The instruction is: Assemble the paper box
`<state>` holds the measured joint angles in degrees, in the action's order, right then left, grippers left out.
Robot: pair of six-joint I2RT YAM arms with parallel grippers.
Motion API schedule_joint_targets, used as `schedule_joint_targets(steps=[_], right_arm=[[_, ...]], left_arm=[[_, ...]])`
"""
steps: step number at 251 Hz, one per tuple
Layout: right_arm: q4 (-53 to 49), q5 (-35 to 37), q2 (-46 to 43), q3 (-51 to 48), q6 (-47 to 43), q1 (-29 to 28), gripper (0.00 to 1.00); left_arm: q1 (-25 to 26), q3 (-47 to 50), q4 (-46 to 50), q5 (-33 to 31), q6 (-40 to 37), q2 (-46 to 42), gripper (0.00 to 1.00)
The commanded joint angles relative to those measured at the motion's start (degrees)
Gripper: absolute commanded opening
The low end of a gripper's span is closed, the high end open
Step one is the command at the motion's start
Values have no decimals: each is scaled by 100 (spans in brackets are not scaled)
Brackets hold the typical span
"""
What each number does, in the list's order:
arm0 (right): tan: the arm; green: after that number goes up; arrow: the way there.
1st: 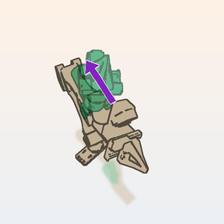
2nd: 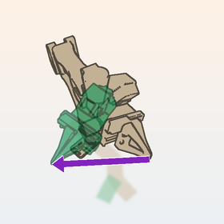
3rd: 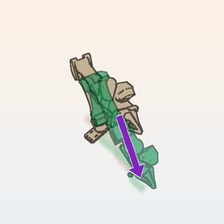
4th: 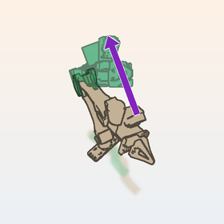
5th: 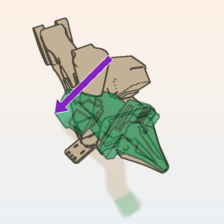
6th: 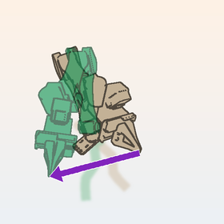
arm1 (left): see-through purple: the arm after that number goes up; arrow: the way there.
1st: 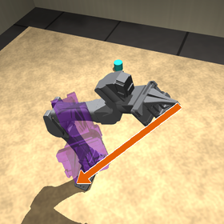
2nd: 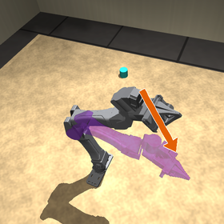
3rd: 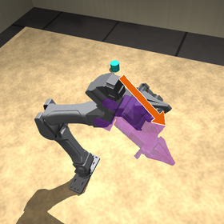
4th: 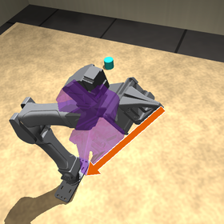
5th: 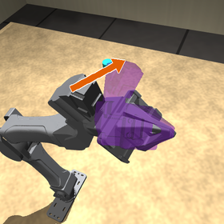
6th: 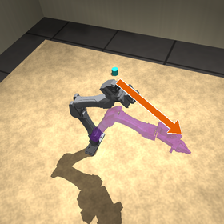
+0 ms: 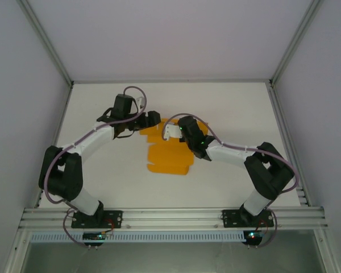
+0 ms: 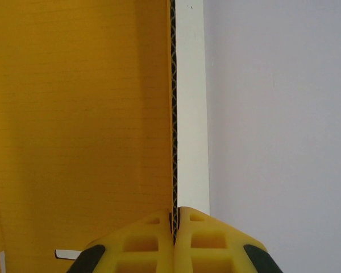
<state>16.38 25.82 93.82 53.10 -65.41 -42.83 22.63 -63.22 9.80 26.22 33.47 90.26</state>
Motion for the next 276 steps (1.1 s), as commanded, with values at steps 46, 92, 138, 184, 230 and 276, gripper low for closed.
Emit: schedule_joint_targets(steps=[46, 92, 138, 184, 230, 276], right_arm=[[-109, -115, 5, 156, 199, -118, 0], [-271, -265, -103, 171, 472, -183, 0], [-296, -480, -277, 154, 886, -207, 0], [-284, -898, -356, 123, 1225, -200, 0], [-272, -849, -338, 109, 1225, -212, 0], [-335, -870, -391, 100, 1236, -216, 0]], left_arm=[[47, 234, -1165, 689, 552, 237, 72], [55, 427, -2369, 1215, 1259, 459, 60], [166, 552, -3014, 1357, 1729, 608, 57], [265, 907, -4217, 1280, 2561, 649, 38], [292, 1076, -4549, 1069, 3012, 616, 15], [320, 1036, -3901, 826, 2703, 491, 13]])
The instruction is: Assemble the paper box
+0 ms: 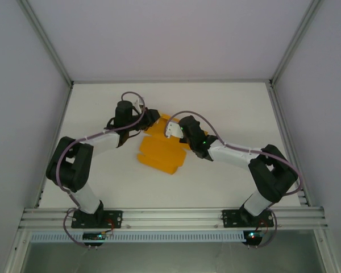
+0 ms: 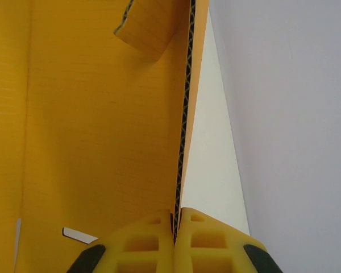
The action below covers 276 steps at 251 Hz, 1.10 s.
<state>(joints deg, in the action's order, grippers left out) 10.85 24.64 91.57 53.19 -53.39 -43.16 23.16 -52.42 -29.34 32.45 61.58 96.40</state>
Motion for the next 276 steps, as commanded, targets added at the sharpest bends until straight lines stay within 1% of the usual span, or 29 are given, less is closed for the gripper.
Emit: schedule_joint_targets(steps=[1, 8, 23, 37, 51, 62, 73, 91, 111, 126, 143, 165, 182, 227, 256, 276], right_arm=[[217, -751, -166, 93, 36, -179, 0], [207, -738, -174, 91, 52, -167, 0], [194, -662, -173, 111, 90, -149, 0], [189, -602, -198, 106, 94, -95, 0], [189, -566, -249, 79, 123, -35, 0], [167, -570, -309, 45, 176, 28, 0], [107, -618, -379, 18, 250, 93, 0], [73, -723, -517, -130, 412, 230, 0], [42, -817, -693, -300, 442, 324, 0], [40, -820, -811, -346, 500, 361, 0], [-108, -910, -943, -311, 645, 431, 0], [-224, -1175, -1076, -352, 783, 524, 0], [-235, -1345, -1148, -383, 853, 553, 0], [-372, -1554, -1159, -341, 968, 589, 0], [-379, -1585, -1133, -325, 996, 598, 0], [-413, -1607, -1114, -318, 1005, 607, 0]], left_arm=[[268, -46, 28, 198, -123, -127, 13], [266, -57, 163, 171, -211, -168, 16], [256, -139, 646, 86, -533, -260, 29], [258, -237, 1317, -98, -955, -393, 41], [244, -300, 2086, -515, -1343, -593, 48], [204, -262, 2500, -831, -1582, -757, 55], [150, -142, 2811, -1086, -1766, -986, 68], [56, 148, 3150, -1558, -2030, -1448, 80], [-78, 530, 3422, -1976, -2277, -2008, 100], [-176, 813, 3558, -2185, -2473, -2364, 99], [-353, 1053, 3745, -2333, -2649, -2579, 100], [-596, 1219, 3998, -2575, -2791, -2538, 100], [-715, 1252, 3951, -2606, -2890, -2326, 100], [-743, 1203, 3245, -2875, -2836, -1759, 100], [-730, 1335, 2530, -2535, -2935, -1665, 100], [-700, 1372, 2252, -2507, -3018, -1620, 100]])
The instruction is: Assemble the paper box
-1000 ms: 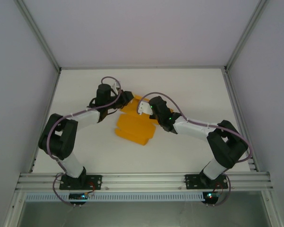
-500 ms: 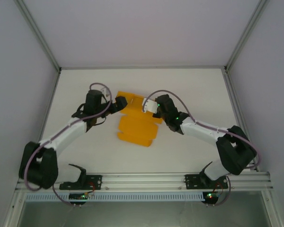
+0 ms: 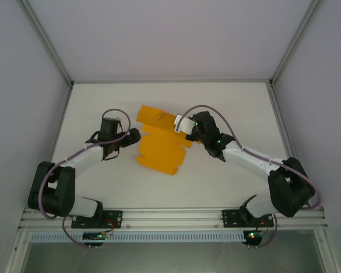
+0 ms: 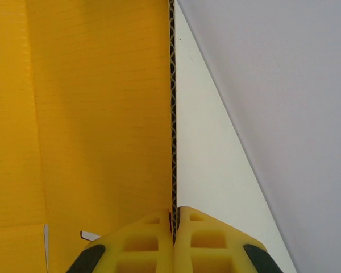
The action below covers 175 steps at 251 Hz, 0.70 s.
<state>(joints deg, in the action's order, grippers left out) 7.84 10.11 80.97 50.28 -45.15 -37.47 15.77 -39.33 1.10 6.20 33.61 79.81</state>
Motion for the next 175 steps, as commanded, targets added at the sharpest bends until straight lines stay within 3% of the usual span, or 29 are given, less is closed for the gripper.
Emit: schedule_joint_targets(steps=[1, 29, 96, 175], right_arm=[[-109, -151, -50, -18, 186, 34, 0], [-140, -161, -29, 5, 223, 38, 0], [-230, -237, 68, 75, 310, 56, 0], [-332, -342, 55, 129, 391, 56, 0]], left_arm=[[39, 60, -803, 119, -230, 41, 100], [37, 56, -1015, 258, -332, 163, 100], [208, 444, -2331, 1497, -837, 250, 99], [583, 273, -2548, 1767, -1089, 545, 92]])
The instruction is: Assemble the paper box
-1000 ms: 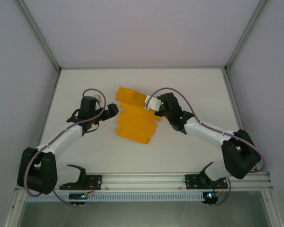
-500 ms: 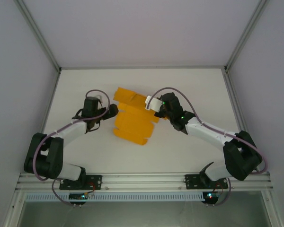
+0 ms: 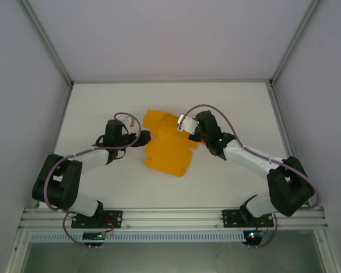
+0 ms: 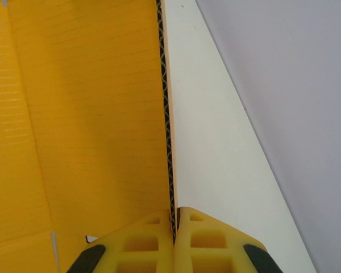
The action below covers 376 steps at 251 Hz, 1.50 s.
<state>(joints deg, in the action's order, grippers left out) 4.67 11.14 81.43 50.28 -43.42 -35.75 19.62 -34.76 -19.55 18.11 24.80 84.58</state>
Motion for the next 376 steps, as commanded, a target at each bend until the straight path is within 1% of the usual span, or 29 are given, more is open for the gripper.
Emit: schedule_joint_targets(steps=[1, 26, 47, 75, 90, 100, 113, 135, 148, 165, 183, 212, 230, 259, 299, 323, 349, 376], right_arm=[[-12, -445, 11, 126, 219, -117, 0], [-16, -414, -22, 97, 228, -107, 0], [-11, -367, -64, 83, 235, -82, 0], [-41, -451, -135, 53, 246, -33, 0], [-99, -481, -154, 87, 299, -5, 0], [-248, -540, -153, 145, 395, 43, 0], [-728, -788, -135, 338, 585, 147, 0], [-2340, -1816, 50, 1023, 783, 471, 0], [-2971, -2178, 218, 1371, 868, 640, 0], [-3222, -2410, 335, 1525, 914, 781, 0], [-3088, -2546, 322, 1423, 914, 849, 0], [-3111, -2854, 308, 1383, 910, 920, 0], [-3060, -2795, 317, 1368, 914, 935, 0], [-2998, -2686, 338, 1375, 916, 941, 0], [-2936, -2493, 385, 1395, 967, 932, 0], [-2893, -2391, 393, 1382, 1001, 938, 0], [-2841, -2344, 391, 1372, 1035, 951, 0], [-2773, -2379, 409, 1385, 1047, 949, 0]], left_arm=[[199, -182, -481, 582, -206, 68, 92], [218, -133, -387, 558, -299, 23, 91], [206, 4, -143, -36, -200, -161, 92], [84, 254, 97, -720, -40, -388, 95], [-54, 242, 347, -872, 65, -394, 95], [-145, 233, 441, -841, 66, -391, 95], [-191, 258, 415, -818, 52, -408, 96], [-204, 251, 338, -703, -74, -467, 96], [-209, 218, 353, -713, -108, -490, 96], [-234, 181, 380, -745, -186, -503, 96], [-269, 176, 357, -820, -199, -443, 96], [-327, 172, 129, -722, -136, -212, 97], [-353, 130, -63, -593, -60, -43, 97], [-358, 62, -580, 35, 16, 196, 96], [-280, 164, -1350, 934, 168, 305, 93], [-175, 256, -1310, 939, 115, 249, 90], [-131, 388, -1340, 913, 95, 166, 90], [-69, 402, -1528, 1228, 93, 231, 90]])
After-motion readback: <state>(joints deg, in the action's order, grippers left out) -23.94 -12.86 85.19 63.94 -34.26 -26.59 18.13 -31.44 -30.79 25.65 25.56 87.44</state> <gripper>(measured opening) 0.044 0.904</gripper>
